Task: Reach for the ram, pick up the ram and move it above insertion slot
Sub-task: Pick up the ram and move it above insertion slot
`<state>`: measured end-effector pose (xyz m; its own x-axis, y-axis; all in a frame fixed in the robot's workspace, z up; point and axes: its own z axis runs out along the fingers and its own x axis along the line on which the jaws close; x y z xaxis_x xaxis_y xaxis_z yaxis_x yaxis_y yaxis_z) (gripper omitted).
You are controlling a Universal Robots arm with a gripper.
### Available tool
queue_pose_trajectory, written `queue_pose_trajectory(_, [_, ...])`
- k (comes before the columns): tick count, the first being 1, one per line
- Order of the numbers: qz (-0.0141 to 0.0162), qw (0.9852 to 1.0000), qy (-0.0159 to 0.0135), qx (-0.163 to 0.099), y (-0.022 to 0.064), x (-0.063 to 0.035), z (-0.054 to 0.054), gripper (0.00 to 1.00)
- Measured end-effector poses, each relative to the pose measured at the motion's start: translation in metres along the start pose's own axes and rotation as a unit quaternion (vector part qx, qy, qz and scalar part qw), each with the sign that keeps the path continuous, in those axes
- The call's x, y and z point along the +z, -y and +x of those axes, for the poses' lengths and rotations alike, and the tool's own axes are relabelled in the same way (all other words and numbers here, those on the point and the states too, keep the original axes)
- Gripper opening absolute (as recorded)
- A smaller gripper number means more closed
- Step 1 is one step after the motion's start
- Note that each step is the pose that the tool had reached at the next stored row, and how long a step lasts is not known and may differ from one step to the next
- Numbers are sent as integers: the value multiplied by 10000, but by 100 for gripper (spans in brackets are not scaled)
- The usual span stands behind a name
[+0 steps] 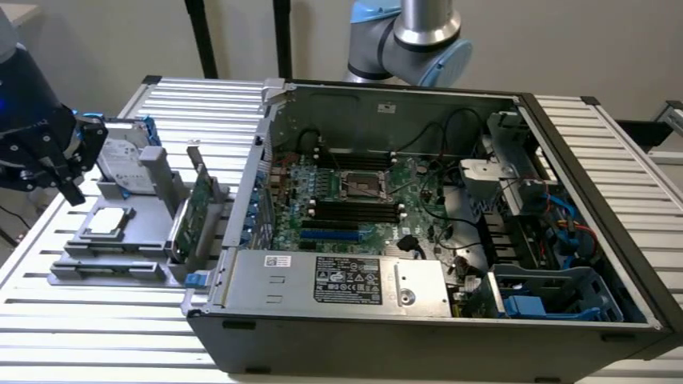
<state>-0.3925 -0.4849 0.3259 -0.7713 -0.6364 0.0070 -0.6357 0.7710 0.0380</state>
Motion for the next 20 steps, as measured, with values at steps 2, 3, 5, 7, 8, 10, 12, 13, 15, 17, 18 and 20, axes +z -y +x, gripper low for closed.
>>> queue_pose_trajectory(2, [1,9998,-7,-179,-1,1,0,11])
queue_pose_trajectory(3, [2,9996,-10,-270,0,2,0,11])
queue_pose_trajectory(5, [3,9990,-18,-457,0,3,0,11])
queue_pose_trajectory(7, [4,9980,-24,-636,0,4,0,11])
queue_pose_trajectory(8, [5,9974,-28,-727,0,4,0,11])
queue_pose_trajectory(10, [6,9959,-35,-905,0,5,0,11])
queue_pose_trajectory(12, [7,9941,-42,-1084,0,7,0,11])
queue_pose_trajectory(13, [8,9930,-44,-1182,0,8,0,11])
queue_pose_trajectory(15, [10,9907,-51,-1360,0,9,0,11])
queue_pose_trajectory(17, [11,9880,-59,-1540,0,10,0,11])
queue_pose_trajectory(18, [12,9866,-62,-1629,0,11,0,11])
queue_pose_trajectory(20, [13,9835,-68,-1809,0,13,0,11])
